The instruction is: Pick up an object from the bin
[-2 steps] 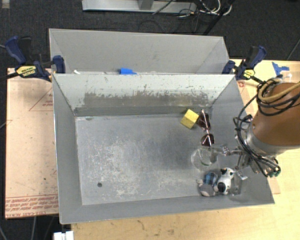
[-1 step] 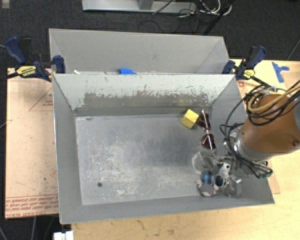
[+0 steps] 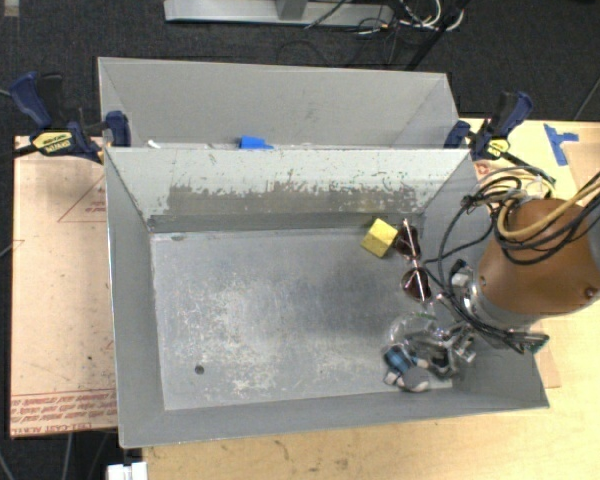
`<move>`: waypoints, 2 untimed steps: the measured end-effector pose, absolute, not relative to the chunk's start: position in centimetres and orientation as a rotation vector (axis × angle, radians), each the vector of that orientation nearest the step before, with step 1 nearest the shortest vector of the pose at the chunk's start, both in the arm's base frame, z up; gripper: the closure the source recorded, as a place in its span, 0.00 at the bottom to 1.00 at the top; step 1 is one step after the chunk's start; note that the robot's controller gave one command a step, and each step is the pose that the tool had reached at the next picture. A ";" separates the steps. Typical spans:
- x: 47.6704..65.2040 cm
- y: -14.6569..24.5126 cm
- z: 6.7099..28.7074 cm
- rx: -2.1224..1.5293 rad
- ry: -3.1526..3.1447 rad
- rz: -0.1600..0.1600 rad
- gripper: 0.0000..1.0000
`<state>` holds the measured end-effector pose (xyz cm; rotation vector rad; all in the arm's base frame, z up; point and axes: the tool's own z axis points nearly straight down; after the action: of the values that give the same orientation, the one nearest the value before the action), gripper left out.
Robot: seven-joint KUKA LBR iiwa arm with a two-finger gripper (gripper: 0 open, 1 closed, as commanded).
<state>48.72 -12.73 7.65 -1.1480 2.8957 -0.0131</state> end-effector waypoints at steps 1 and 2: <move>48.7 -12.7 7.7 -1.148 2.896 -0.013 1.00; 48.6 -12.7 8.1 -1.151 2.903 -0.007 1.00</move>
Offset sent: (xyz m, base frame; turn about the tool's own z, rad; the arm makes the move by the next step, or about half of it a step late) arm 0.0001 0.0001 0.0835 0.0002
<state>48.59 -12.69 8.07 -1.1508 2.9030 -0.0070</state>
